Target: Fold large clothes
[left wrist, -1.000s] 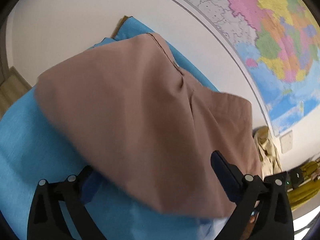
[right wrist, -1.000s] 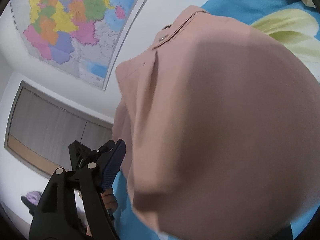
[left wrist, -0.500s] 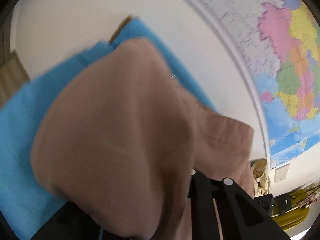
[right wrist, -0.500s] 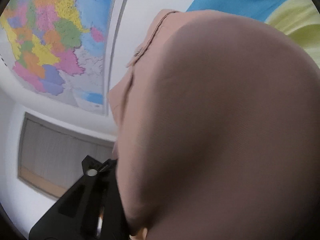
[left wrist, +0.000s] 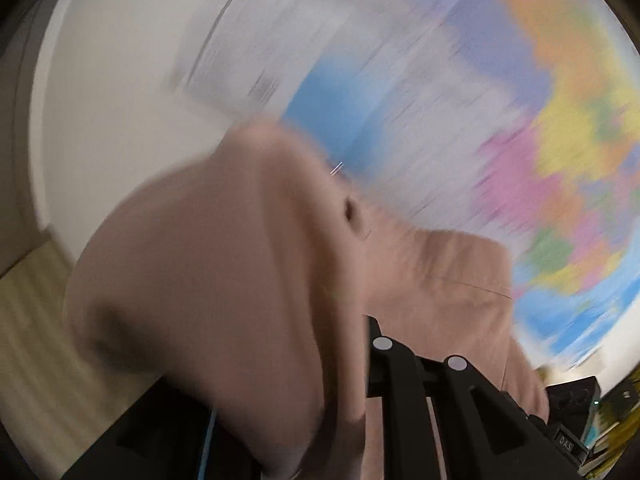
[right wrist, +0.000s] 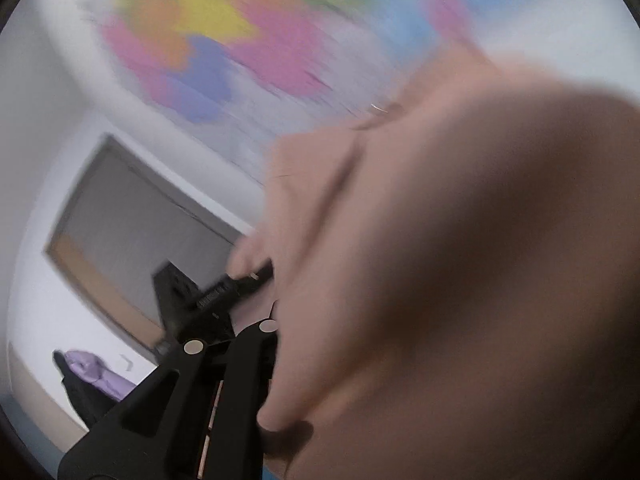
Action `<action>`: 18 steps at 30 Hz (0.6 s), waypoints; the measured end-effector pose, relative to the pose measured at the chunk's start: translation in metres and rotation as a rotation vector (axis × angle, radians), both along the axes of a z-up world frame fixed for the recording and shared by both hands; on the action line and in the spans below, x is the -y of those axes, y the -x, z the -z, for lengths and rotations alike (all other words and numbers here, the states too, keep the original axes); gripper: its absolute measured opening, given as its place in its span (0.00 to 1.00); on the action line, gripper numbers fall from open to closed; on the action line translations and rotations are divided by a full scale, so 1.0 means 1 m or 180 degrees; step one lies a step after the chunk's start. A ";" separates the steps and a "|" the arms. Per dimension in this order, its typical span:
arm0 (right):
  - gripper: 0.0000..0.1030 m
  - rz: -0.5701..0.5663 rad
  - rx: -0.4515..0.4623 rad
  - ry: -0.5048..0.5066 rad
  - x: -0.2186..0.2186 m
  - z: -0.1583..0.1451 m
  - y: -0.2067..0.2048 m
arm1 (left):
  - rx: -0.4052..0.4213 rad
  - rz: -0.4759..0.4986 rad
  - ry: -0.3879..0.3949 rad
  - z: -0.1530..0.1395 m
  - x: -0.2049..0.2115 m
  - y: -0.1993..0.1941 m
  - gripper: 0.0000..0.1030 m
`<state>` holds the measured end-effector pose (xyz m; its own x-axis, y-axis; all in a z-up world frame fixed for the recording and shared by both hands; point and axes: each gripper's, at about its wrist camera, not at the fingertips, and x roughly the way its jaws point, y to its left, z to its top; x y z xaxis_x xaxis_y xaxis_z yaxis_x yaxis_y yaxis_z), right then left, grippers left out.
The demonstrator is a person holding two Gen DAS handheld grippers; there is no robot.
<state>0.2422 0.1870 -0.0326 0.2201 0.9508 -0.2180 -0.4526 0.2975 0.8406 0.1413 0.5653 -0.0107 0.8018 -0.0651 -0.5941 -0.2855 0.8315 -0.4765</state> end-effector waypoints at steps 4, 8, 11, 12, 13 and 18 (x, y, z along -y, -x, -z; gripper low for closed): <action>0.30 -0.0089 -0.0649 0.0328 -0.006 0.066 0.001 | -0.0687 -0.0216 -0.0014 0.069 -0.018 -0.012 0.26; 0.68 -0.0069 -0.0247 0.0611 0.016 0.048 0.024 | -0.0703 -0.0258 0.0130 0.069 -0.030 -0.007 0.37; 0.70 -0.0078 -0.0018 0.0997 0.038 0.035 0.043 | -0.0754 -0.0231 -0.0142 0.061 -0.025 -0.003 0.46; 0.70 -0.0070 0.0043 0.1060 0.044 0.031 0.046 | -0.0725 -0.0196 -0.0207 0.059 -0.023 0.002 0.50; 0.69 -0.0024 0.0120 0.1132 0.057 0.026 0.050 | -0.0732 -0.0185 -0.0278 0.057 -0.022 0.007 0.54; 0.75 0.0591 0.0425 0.1320 0.095 -0.001 0.037 | -0.0686 -0.0115 -0.0407 0.054 -0.010 0.025 0.67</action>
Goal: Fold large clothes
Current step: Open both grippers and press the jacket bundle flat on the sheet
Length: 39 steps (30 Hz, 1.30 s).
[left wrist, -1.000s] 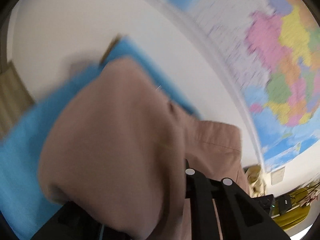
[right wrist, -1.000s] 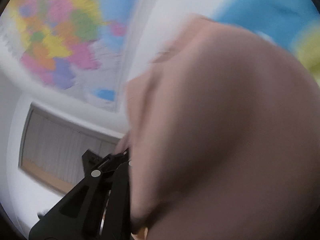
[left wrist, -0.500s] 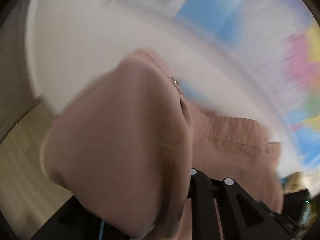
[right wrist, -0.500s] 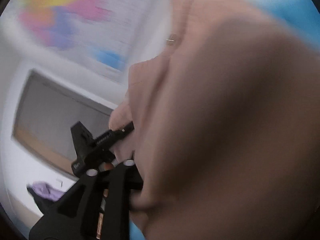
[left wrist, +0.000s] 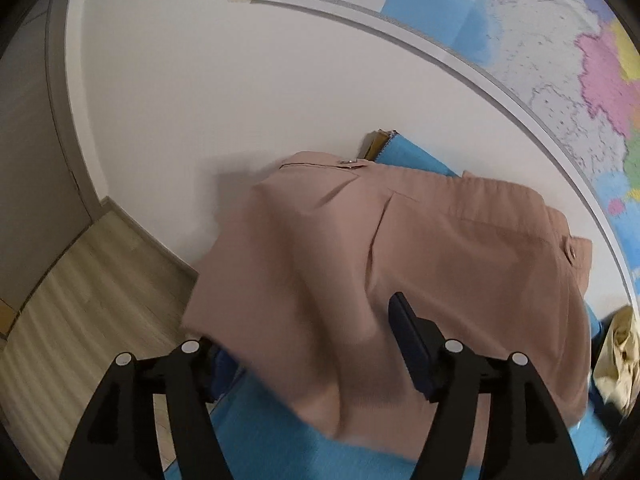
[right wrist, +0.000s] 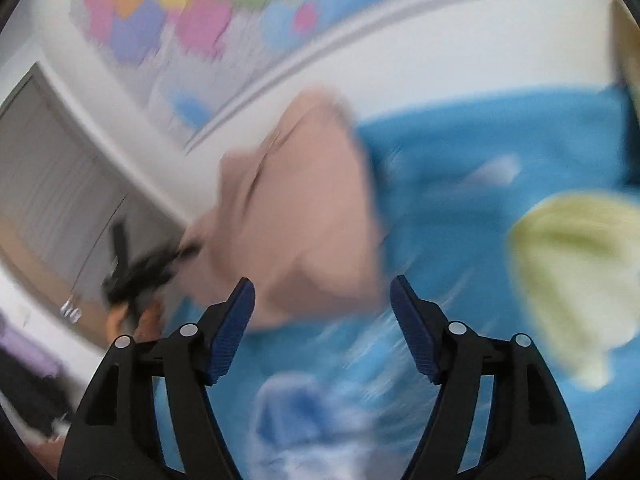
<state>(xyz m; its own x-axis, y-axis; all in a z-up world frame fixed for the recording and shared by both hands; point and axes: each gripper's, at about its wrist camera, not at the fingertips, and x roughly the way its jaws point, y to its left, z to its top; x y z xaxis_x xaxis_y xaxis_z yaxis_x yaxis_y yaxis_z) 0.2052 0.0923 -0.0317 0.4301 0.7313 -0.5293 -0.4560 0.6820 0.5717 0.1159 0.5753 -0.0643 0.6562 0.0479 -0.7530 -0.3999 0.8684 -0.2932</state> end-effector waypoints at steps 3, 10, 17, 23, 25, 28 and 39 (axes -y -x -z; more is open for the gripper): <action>0.85 0.0067 -0.0058 -0.0097 -0.012 0.000 -0.038 | -0.0014 0.0024 0.0008 0.002 0.003 -0.002 0.69; 0.07 -0.0316 -0.0863 -0.0394 -0.049 0.047 -0.066 | -0.0089 -0.0111 0.0054 0.011 0.000 -0.012 0.68; 0.34 -0.0162 -0.1223 -0.0332 -0.029 0.065 -0.042 | -0.0125 -0.0204 -0.0104 0.008 0.004 -0.011 0.68; 0.53 -0.0011 -0.0277 0.0034 -0.021 0.000 -0.031 | 0.0107 -0.0484 -0.0407 -0.023 0.011 0.031 0.68; 0.53 -0.0081 0.0252 0.0350 -0.045 -0.026 -0.028 | 0.0326 -0.0408 -0.0652 -0.042 0.027 0.045 0.69; 0.54 -0.0130 0.0602 0.0632 -0.077 -0.037 -0.048 | 0.0463 -0.0092 -0.0755 -0.055 0.053 0.046 0.74; 0.37 -0.0190 -0.0416 0.0804 -0.088 0.029 -0.118 | 0.0213 0.0595 -0.0421 -0.015 0.108 0.011 0.74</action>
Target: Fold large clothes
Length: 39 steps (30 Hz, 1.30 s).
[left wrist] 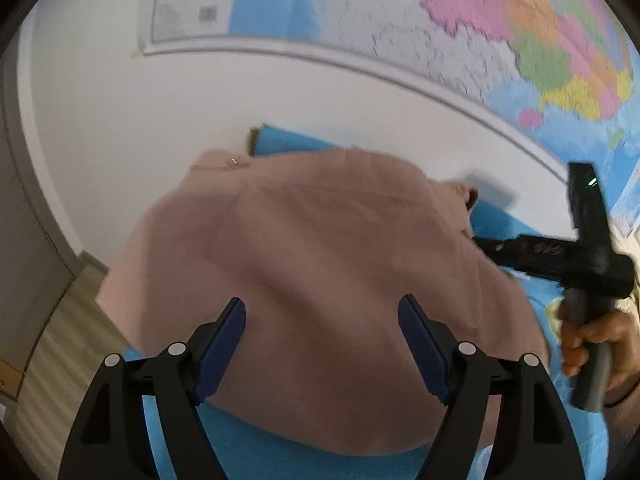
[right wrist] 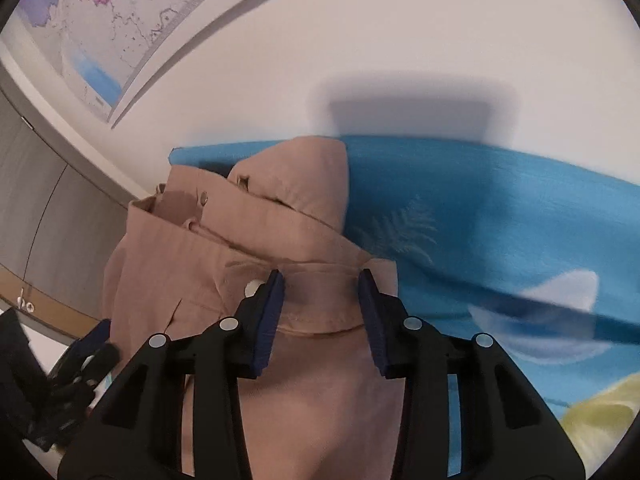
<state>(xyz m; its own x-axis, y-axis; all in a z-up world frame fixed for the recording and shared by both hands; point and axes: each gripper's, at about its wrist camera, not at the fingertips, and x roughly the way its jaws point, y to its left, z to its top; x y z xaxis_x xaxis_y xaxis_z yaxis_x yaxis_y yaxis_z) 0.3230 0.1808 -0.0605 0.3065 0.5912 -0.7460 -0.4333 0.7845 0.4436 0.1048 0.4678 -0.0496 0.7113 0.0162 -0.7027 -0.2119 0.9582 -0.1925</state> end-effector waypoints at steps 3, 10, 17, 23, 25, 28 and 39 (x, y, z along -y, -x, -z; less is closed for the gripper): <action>0.56 0.0035 0.0164 -0.0170 0.012 -0.020 0.012 | 0.0025 0.0050 -0.0007 0.002 0.007 0.005 0.74; 0.64 -0.0374 0.0847 -0.0151 0.014 -0.048 0.081 | 0.0094 0.0072 -0.0174 -0.009 0.030 0.026 0.80; 0.65 -0.0601 0.0980 0.0231 0.003 -0.016 0.116 | -0.0084 0.0103 -0.0400 0.008 0.057 0.023 0.81; 0.65 -0.0564 0.0931 0.0154 0.017 -0.008 0.125 | -0.0105 0.0040 -0.0438 0.008 0.064 0.032 0.84; 0.67 -0.0531 0.0978 0.0132 0.019 -0.014 0.130 | -0.0052 -0.0020 -0.0511 0.003 0.069 0.039 0.91; 0.72 -0.0511 0.1038 0.0088 0.020 -0.016 0.143 | 0.0062 -0.0121 -0.0668 -0.006 0.079 0.054 0.93; 0.94 -0.0497 0.1227 0.0022 0.035 -0.031 0.180 | 0.0237 -0.0297 -0.0884 -0.023 0.102 0.089 0.93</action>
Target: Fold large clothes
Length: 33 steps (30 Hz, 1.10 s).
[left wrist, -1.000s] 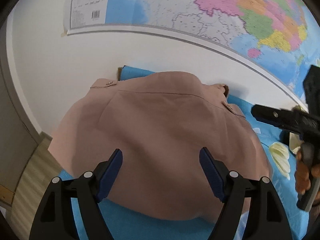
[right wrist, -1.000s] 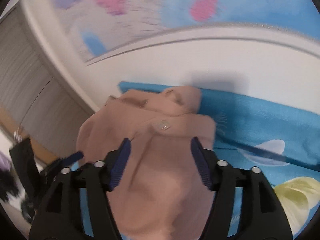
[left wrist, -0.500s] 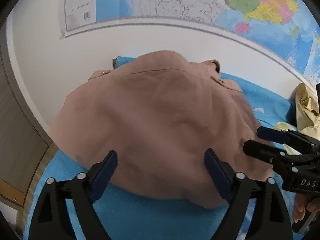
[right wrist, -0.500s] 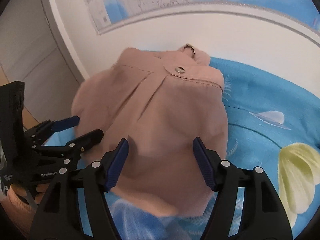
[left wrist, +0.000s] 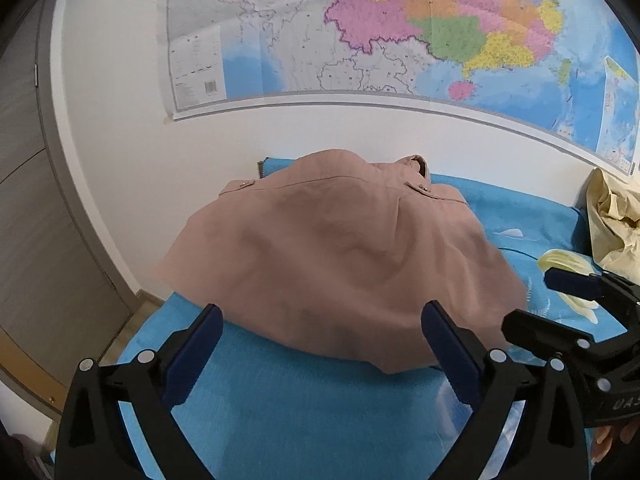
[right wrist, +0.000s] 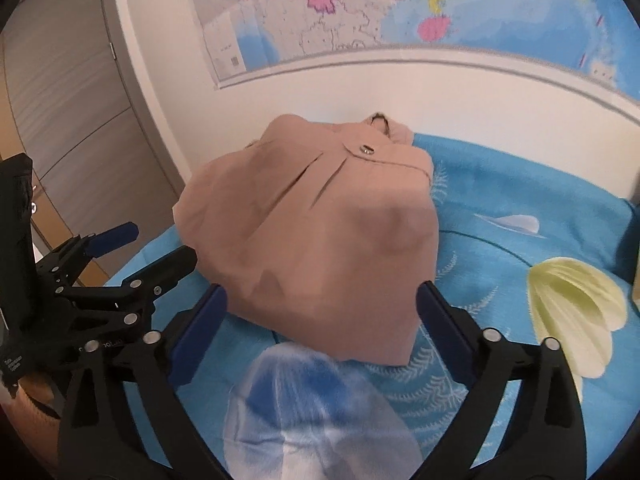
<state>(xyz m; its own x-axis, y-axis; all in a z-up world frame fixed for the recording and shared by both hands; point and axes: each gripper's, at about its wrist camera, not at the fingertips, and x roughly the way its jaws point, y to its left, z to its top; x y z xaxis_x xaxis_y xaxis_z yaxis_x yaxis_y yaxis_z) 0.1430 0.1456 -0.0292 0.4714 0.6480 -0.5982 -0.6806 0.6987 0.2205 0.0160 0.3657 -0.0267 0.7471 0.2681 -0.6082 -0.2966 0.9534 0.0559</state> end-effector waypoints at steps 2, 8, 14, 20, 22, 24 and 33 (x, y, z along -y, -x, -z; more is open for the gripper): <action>0.94 -0.0003 0.0022 0.0006 0.004 -0.002 0.006 | -0.0013 -0.0043 -0.0031 -0.002 0.004 0.005 0.93; 0.94 0.0035 0.0094 0.0004 0.013 -0.005 0.027 | 0.0036 -0.0198 0.0031 -0.009 0.012 0.025 0.93; 0.94 0.0017 0.0197 0.0031 0.021 -0.005 0.049 | 0.0068 -0.0227 0.0021 -0.013 0.022 0.045 0.93; 0.94 -0.0011 0.0249 0.0052 0.029 -0.004 0.065 | 0.0081 -0.0240 0.0012 -0.016 0.031 0.058 0.93; 0.94 -0.0009 0.0238 0.0061 0.031 -0.003 0.068 | 0.0072 -0.0242 0.0024 -0.016 0.033 0.060 0.93; 0.94 -0.0003 0.0230 0.0075 0.032 -0.001 0.070 | 0.0076 -0.0240 0.0033 -0.016 0.035 0.062 0.93; 0.94 -0.0021 0.0226 0.0061 0.035 0.000 0.078 | 0.0055 -0.0257 0.0045 -0.017 0.040 0.067 0.93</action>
<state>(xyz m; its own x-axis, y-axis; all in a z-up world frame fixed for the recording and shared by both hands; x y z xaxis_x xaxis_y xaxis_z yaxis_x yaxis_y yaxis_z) 0.0655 0.1102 -0.0296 0.5087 0.6399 -0.5759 -0.6987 0.6977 0.1582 -0.0515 0.3253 -0.0096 0.7337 0.3195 -0.5996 -0.3734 0.9269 0.0370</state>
